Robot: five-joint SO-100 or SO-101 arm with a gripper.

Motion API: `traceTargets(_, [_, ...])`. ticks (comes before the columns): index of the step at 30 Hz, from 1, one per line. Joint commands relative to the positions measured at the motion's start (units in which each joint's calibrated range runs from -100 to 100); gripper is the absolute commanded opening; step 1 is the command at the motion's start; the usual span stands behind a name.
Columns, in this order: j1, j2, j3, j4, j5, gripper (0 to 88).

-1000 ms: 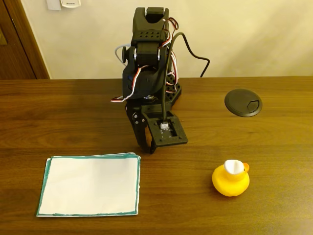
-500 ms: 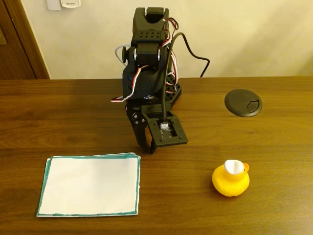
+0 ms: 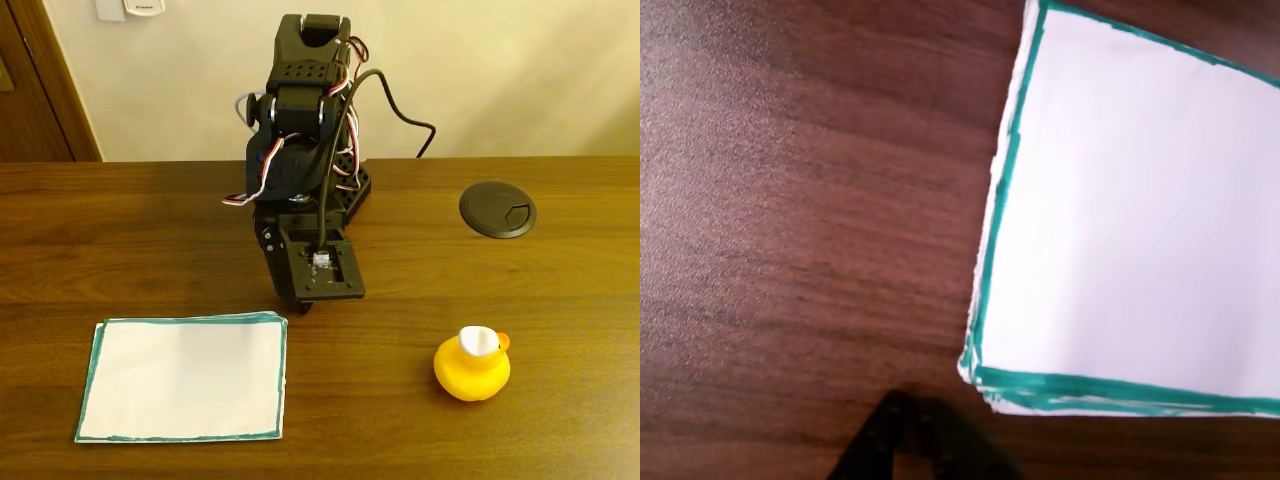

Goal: Grab the yellow duck toy and put inside the green color rectangle box on the table

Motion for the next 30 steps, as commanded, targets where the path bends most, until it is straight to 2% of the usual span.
traceTargets(1, [-0.4, 0.0, -0.5, -0.2, 0.6, 0.7])
traceTargets(10, [-3.7, 0.0, 0.0, -5.9, 1.0, 0.8])
traceTargets(20, [0.5, 0.0, 0.1, -3.4, 1.2, 0.7])
traceTargets(24, [-0.7, 0.0, -0.3, -5.0, 2.7, 0.2])
traceTargets(27, [-1.4, 0.0, -4.6, -4.0, 4.7, 1.1])
traceTargets(29, [-0.6, 0.0, -8.8, -2.7, 5.4, 8.7])
traceTargets(30, [-0.2, 0.0, -10.4, -2.6, 5.6, 9.3])
